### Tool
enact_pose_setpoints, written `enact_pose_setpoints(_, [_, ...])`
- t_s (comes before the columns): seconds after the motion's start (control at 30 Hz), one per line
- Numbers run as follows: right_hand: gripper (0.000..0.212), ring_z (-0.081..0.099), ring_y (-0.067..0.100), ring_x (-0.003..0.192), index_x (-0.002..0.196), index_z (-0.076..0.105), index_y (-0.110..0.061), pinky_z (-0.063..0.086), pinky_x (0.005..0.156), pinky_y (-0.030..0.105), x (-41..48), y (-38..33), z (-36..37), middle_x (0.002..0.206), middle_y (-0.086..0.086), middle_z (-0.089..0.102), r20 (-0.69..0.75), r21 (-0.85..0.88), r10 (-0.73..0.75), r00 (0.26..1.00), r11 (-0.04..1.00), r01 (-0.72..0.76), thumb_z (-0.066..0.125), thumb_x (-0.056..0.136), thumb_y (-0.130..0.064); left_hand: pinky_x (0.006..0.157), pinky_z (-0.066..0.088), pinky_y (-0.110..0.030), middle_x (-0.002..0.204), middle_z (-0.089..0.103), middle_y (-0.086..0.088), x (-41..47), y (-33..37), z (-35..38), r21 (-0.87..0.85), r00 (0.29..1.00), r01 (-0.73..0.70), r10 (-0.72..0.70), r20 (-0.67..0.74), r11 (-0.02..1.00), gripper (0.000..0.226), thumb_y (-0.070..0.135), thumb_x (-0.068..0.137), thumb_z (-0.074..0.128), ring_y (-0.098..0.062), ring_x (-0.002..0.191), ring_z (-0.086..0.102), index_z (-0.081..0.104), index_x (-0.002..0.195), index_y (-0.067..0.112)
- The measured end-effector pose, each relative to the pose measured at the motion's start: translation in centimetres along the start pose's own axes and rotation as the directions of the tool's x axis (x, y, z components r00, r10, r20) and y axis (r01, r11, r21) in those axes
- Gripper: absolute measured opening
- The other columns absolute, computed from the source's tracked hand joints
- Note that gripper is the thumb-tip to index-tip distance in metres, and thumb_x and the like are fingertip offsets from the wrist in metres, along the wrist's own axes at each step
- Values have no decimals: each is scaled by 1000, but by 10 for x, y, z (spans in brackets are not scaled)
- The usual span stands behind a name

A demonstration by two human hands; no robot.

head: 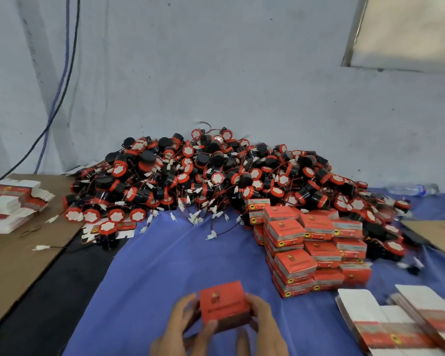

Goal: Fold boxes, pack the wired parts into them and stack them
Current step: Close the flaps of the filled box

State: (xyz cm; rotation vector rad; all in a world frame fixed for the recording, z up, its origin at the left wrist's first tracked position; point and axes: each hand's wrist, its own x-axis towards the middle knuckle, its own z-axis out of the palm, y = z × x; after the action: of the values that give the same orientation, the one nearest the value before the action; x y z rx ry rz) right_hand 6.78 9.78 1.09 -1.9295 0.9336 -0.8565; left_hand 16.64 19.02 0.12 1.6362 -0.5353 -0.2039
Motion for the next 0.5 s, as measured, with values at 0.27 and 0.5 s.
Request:
enact_pose_setpoints(0.27, [70, 49, 13, 122, 151, 40, -22, 43, 97, 17, 66, 17, -100, 132, -7, 47, -274, -166, -72, 959, 986, 27, 58, 89, 6, 90, 55, -31, 112, 65, 9, 30, 71, 127, 42, 924, -307, 287, 251, 951, 34, 8, 90, 71, -6, 106, 63, 67, 121, 24])
enact_pose_setpoints(0.5, [59, 58, 27, 119, 139, 53, -10, 46, 104, 38, 125, 52, -137, 131, 9, 63, -326, -141, 79, 942, 981, -131, 54, 82, 7, 112, 35, -22, 142, 58, -3, 45, 81, 223, 181, 849, -279, 155, 506, 943, 56, 4, 98, 48, -17, 130, 54, 41, 152, 16])
